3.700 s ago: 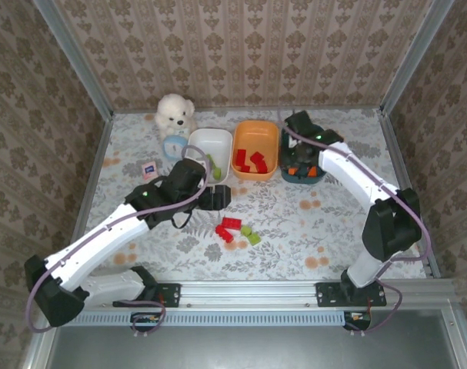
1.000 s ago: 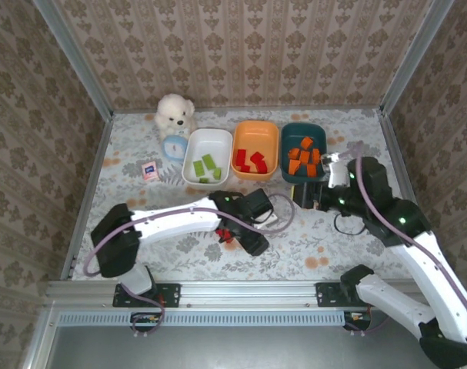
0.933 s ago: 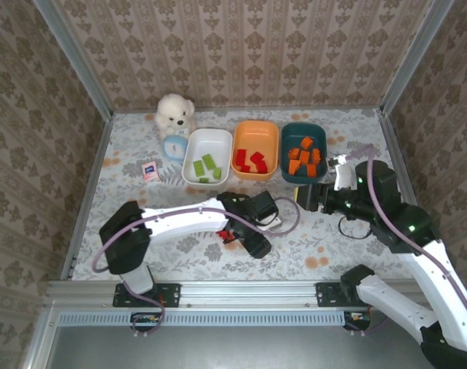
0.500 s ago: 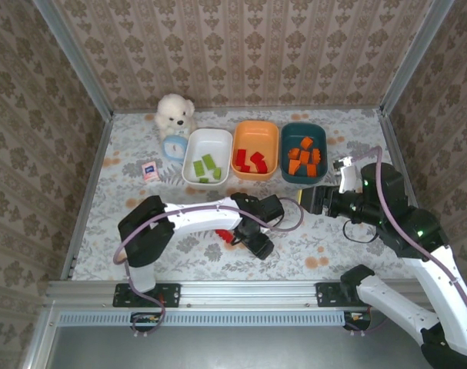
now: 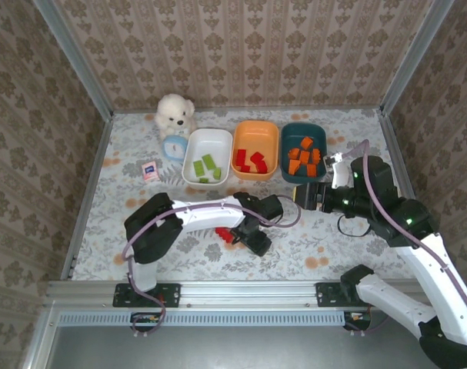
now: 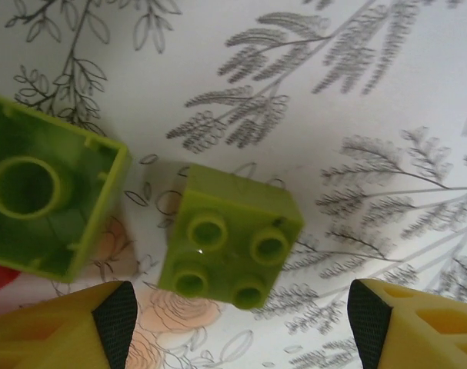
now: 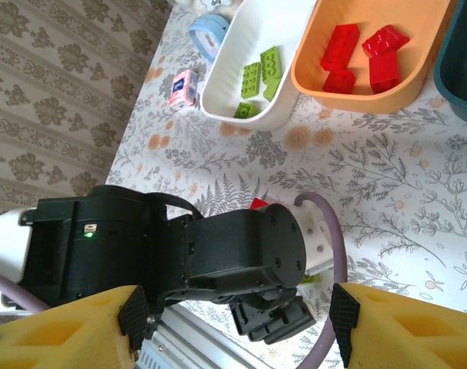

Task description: Sort the legos into containers by color

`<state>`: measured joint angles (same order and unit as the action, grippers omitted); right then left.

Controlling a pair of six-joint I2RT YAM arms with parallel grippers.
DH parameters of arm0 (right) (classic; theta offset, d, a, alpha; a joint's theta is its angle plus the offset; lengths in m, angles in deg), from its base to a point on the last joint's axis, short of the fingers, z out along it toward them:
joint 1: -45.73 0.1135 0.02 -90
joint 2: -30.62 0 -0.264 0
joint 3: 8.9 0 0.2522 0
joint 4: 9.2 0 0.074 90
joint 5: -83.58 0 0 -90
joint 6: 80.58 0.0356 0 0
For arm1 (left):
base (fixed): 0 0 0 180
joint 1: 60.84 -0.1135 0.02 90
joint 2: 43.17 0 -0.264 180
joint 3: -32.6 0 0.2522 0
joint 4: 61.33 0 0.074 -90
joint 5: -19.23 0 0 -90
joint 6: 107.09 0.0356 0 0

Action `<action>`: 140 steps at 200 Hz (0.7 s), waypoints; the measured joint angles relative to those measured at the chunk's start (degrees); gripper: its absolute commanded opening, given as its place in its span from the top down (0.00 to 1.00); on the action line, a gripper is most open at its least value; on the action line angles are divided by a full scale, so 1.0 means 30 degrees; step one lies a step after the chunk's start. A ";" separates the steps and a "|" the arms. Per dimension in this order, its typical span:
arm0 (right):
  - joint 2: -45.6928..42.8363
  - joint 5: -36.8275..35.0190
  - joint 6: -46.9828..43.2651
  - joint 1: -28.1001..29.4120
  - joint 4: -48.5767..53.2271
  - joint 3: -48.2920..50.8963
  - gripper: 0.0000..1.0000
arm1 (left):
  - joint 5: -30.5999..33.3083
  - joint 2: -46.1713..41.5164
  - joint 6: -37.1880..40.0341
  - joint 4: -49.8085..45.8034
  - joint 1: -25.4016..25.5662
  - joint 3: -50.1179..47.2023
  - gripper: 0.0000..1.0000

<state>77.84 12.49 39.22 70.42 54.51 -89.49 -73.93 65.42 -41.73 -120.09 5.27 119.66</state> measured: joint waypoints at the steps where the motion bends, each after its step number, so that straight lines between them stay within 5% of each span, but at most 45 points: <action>1: 0.0007 0.0000 0.0000 0.0000 0.0000 0.0000 0.33 | 0.0007 0.0036 0.0015 0.0000 -0.0036 0.0000 0.23; 88: 0.0015 0.0000 0.0000 -0.0015 0.0000 0.0000 0.32 | -0.0109 0.1421 0.1093 0.0160 -0.0291 0.1428 0.40; 140: 0.0015 0.0000 0.0000 -0.0022 0.0000 0.0000 0.32 | 0.0444 0.1596 0.1239 0.0007 -0.0277 0.1552 0.62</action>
<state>77.88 12.49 39.22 70.35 54.51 -89.49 -72.60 70.21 -38.02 -120.07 4.43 124.31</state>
